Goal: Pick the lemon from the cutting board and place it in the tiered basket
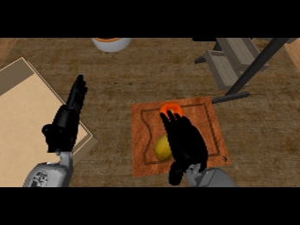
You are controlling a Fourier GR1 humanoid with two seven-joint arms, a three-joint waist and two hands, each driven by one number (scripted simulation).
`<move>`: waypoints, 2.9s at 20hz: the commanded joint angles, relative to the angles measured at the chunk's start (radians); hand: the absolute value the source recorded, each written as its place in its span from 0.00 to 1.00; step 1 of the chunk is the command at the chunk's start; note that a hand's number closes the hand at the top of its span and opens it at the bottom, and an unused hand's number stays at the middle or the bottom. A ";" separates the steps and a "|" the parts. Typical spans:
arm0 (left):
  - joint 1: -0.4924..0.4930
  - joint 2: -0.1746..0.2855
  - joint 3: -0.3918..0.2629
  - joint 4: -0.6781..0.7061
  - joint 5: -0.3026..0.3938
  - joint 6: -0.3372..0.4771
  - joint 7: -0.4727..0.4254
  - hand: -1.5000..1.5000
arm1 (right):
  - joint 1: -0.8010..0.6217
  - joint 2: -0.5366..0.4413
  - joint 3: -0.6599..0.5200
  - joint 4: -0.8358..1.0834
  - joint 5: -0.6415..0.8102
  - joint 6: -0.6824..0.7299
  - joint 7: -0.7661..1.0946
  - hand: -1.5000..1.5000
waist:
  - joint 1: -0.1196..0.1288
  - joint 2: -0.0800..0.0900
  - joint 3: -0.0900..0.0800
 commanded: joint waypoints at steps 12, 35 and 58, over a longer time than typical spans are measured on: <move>0.047 0.005 0.023 -0.125 -0.012 -0.043 0.086 0.50 | -0.003 0.005 0.002 0.108 -0.028 -0.154 -0.065 0.00 | 0.002 -0.001 0.000; 0.063 -0.034 0.008 -0.064 -0.045 -0.023 0.000 0.50 | -0.318 -0.222 -0.173 -0.119 0.014 0.482 0.043 1.00 | -0.001 -0.002 0.000; -0.003 -0.063 0.009 -0.027 -0.058 -0.002 0.033 0.50 | -1.164 -0.323 -0.851 -0.082 -0.112 0.915 0.196 1.00 | -0.004 -0.008 -0.002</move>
